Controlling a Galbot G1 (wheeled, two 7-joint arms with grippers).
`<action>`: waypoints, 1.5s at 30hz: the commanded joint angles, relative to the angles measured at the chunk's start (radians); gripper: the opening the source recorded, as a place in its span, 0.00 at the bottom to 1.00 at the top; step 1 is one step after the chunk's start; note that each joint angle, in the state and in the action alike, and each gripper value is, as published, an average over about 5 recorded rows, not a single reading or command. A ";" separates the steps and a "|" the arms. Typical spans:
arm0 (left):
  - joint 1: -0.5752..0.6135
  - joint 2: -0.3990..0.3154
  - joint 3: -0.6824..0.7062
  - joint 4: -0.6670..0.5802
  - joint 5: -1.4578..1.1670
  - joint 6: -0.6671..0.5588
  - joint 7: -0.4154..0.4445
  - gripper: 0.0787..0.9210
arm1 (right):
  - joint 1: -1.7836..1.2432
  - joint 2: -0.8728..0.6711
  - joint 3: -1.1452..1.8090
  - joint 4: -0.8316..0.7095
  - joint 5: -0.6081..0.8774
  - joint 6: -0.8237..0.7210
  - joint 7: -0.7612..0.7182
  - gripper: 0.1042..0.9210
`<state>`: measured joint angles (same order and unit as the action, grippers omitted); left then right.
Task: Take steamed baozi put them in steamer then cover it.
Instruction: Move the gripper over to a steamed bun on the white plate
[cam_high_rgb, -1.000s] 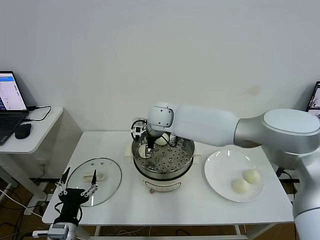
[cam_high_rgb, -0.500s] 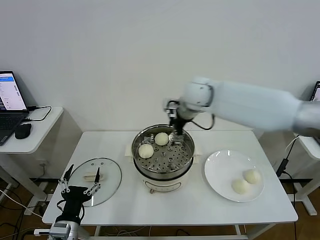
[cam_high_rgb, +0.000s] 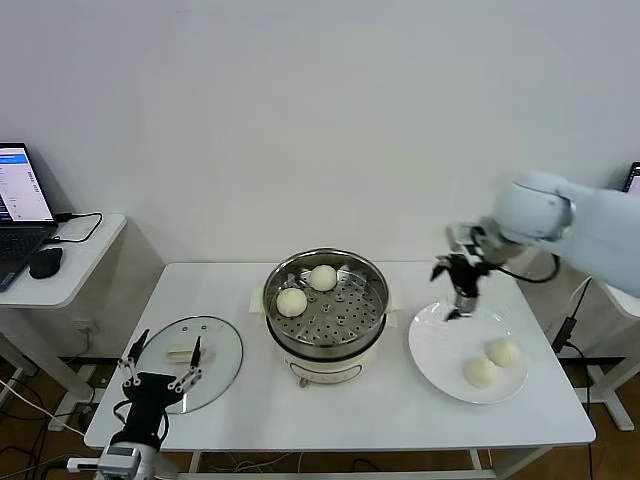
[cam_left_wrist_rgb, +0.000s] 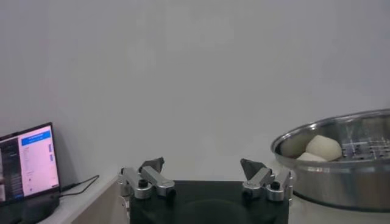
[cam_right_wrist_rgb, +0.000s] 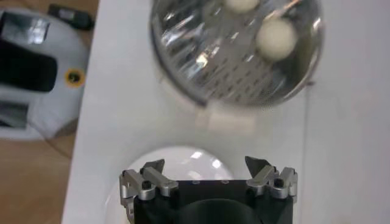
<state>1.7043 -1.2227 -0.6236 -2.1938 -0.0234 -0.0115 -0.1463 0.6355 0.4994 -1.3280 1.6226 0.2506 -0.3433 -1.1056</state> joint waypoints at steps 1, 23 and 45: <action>-0.001 0.002 -0.010 0.004 -0.002 0.005 0.001 0.88 | -0.399 -0.185 0.263 0.010 -0.270 0.119 -0.029 0.88; 0.016 -0.009 -0.028 0.012 -0.028 0.017 0.002 0.88 | -0.841 -0.056 0.596 -0.155 -0.437 0.105 0.076 0.88; 0.009 -0.012 -0.032 0.023 -0.010 0.010 0.000 0.88 | -0.859 0.054 0.621 -0.259 -0.456 0.101 0.124 0.79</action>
<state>1.7145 -1.2344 -0.6553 -2.1736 -0.0354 -0.0011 -0.1465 -0.1973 0.5215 -0.7301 1.3967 -0.1937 -0.2413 -0.9957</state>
